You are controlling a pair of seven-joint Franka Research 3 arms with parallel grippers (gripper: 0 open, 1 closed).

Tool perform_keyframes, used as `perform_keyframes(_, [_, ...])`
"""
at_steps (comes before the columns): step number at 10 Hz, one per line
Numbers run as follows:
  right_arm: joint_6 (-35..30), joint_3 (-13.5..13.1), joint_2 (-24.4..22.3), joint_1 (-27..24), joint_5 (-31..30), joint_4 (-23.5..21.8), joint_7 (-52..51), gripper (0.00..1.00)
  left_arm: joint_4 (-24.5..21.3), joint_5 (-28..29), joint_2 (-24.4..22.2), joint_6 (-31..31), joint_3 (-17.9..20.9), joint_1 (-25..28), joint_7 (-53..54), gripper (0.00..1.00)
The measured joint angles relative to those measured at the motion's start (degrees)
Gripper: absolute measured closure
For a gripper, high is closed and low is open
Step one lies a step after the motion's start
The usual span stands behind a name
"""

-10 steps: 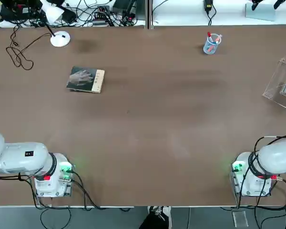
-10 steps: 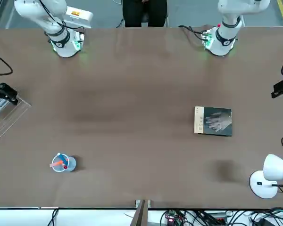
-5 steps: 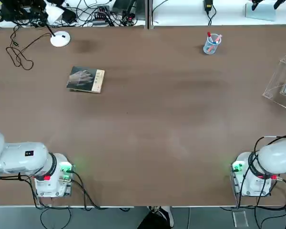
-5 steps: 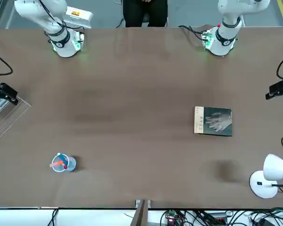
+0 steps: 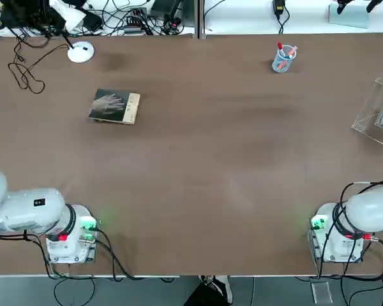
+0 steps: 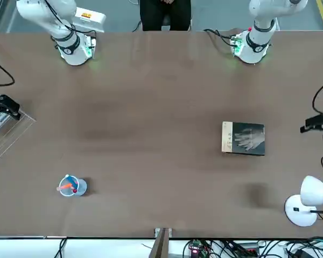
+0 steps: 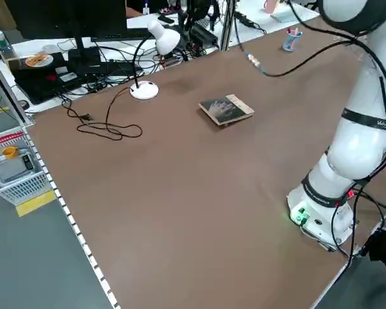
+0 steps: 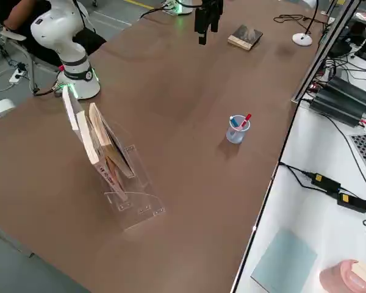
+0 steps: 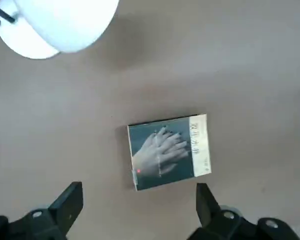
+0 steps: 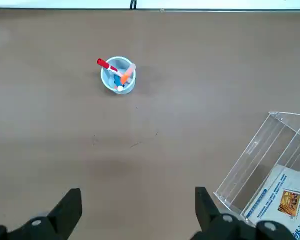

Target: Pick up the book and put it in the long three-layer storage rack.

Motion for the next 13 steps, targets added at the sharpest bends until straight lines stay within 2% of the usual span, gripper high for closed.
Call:
perform_keyframes(4, [0.00, 0.00, 0.00, 0.00, 0.00, -0.01, 0.00, 0.00, -8.47, -3.45, 0.22, 2.84, -0.03, 1.49, 5.75, 0.00])
perform_keyframes(9, [-0.05, 0.00, 0.00, 0.00, 0.00, -0.09, 0.00, 0.00, -18.23, -7.11, 0.22, 9.94, -0.10, 2.33, 6.54, 0.00])
perform_keyframes(13, [-0.08, 0.00, 0.00, 0.00, 0.00, -0.24, 0.00, 0.00, -21.68, -7.59, 0.39, 12.95, -0.15, 2.58, 7.23, 0.00])
